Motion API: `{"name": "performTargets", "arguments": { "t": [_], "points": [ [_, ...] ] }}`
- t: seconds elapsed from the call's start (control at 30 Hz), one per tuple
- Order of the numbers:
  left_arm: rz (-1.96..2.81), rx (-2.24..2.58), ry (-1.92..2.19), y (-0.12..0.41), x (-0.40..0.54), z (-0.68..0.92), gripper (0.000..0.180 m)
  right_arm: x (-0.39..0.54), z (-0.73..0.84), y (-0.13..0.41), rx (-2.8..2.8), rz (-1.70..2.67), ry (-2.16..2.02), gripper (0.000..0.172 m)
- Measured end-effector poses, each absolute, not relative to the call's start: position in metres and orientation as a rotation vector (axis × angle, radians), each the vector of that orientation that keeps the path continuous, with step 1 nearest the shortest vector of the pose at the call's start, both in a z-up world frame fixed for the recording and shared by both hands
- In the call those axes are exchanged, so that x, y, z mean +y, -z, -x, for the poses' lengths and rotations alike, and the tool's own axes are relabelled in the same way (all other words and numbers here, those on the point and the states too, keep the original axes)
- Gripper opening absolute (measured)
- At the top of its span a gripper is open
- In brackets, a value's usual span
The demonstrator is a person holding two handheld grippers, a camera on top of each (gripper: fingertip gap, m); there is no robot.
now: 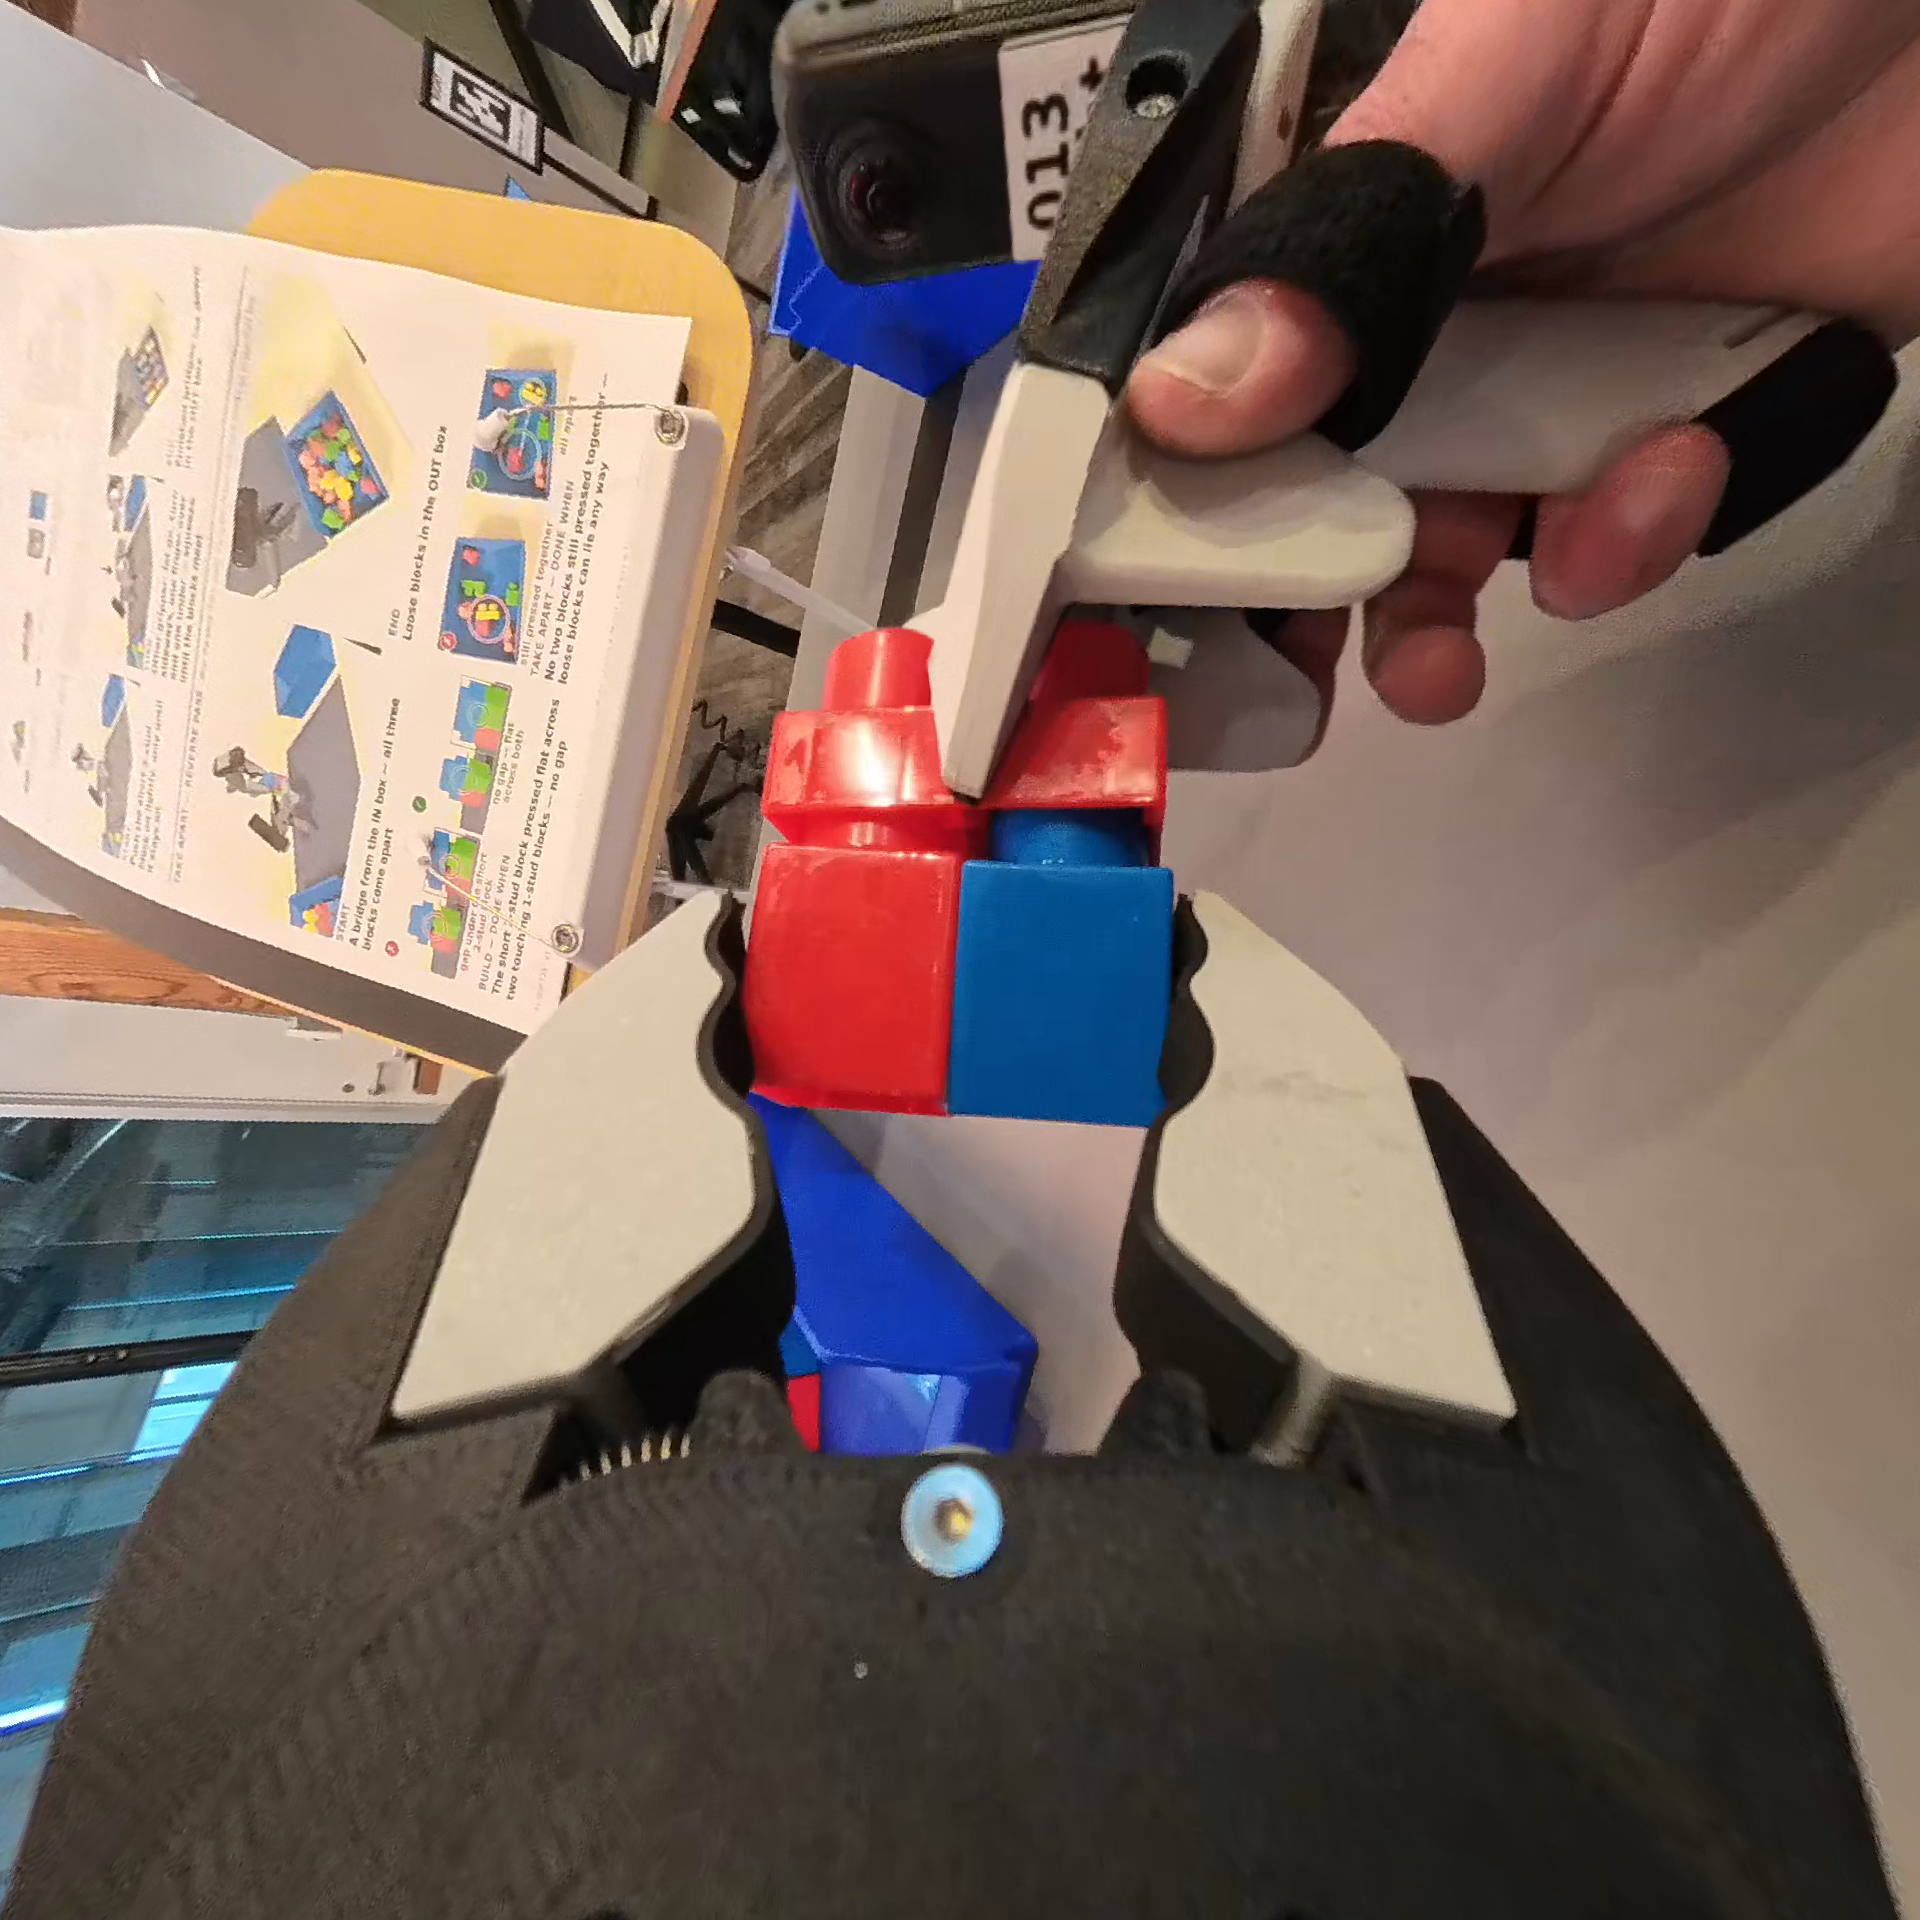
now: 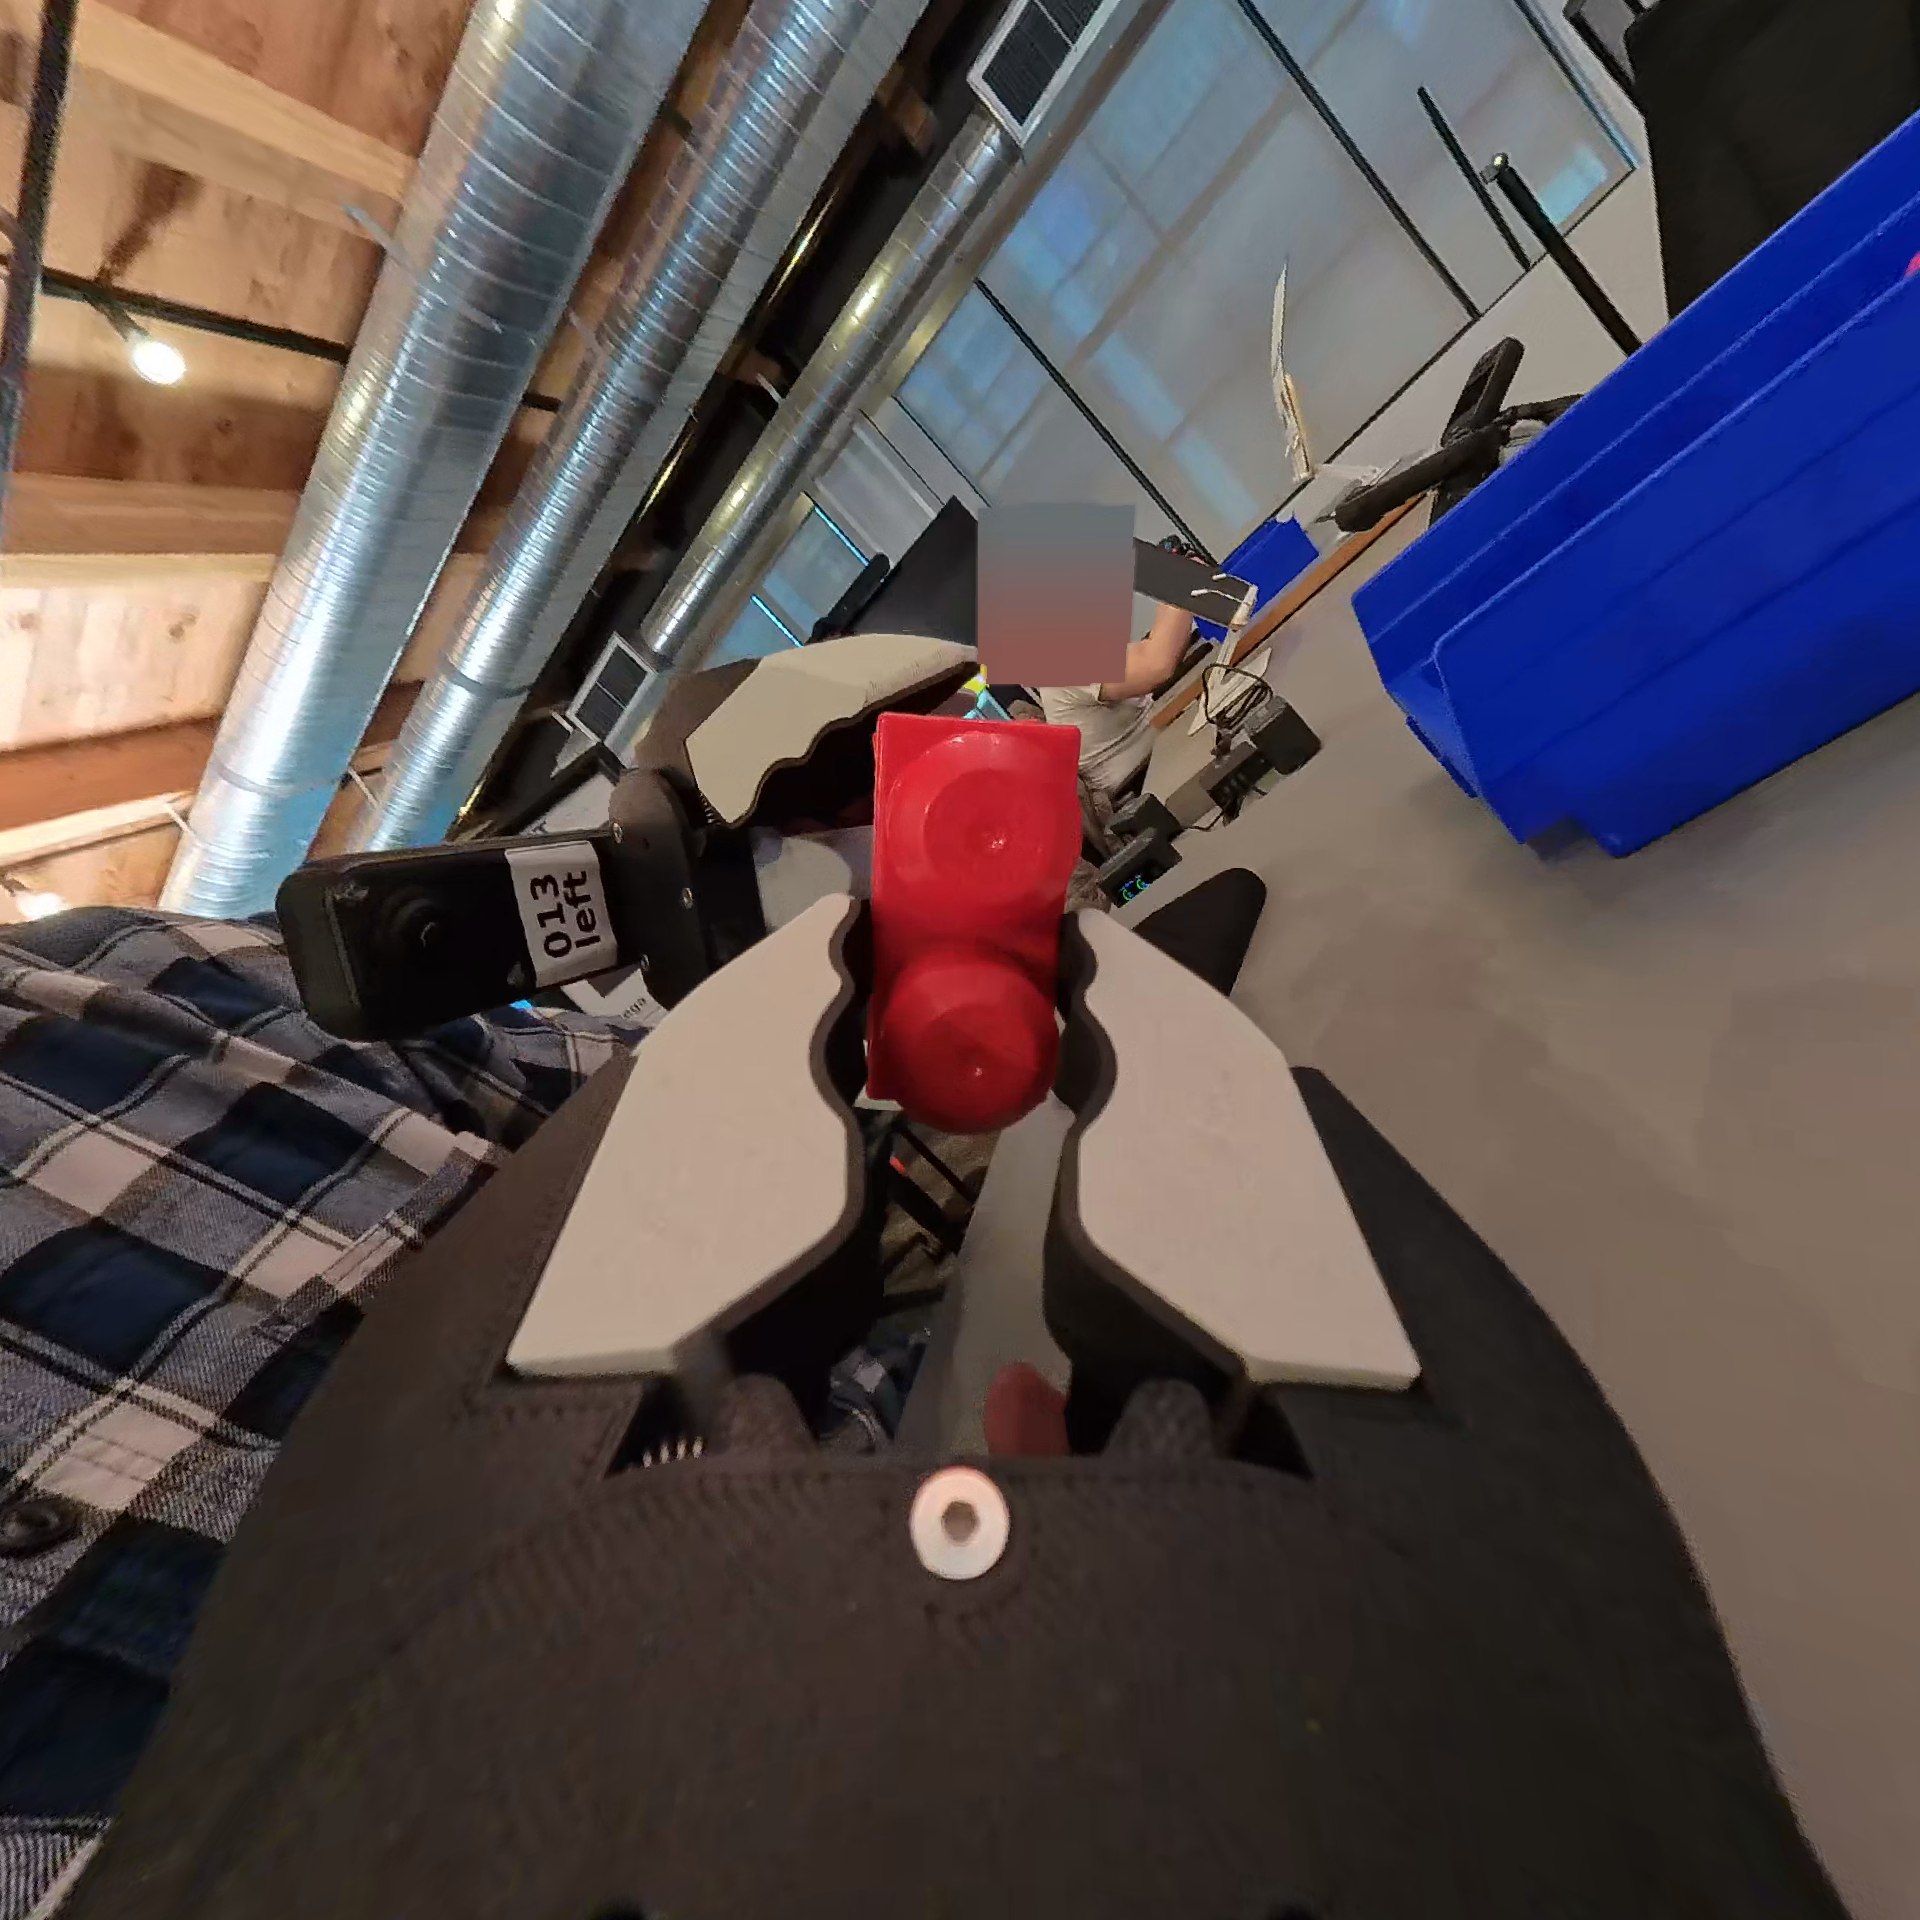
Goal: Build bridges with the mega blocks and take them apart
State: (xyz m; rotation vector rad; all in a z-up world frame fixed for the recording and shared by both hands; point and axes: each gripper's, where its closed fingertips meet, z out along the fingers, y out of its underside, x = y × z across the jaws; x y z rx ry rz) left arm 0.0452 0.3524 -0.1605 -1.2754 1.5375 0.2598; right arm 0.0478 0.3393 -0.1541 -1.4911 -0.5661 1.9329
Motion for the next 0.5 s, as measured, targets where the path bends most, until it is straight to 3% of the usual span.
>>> {"name": "performTargets", "arguments": {
  "t": [0.5],
  "points": [
    [1.317, 1.390, -0.085, 0.143, 0.355, -0.048, 0.075, 0.345, -0.044, 0.133, -0.657, 1.508, -1.814, 0.037]
  ]
}}
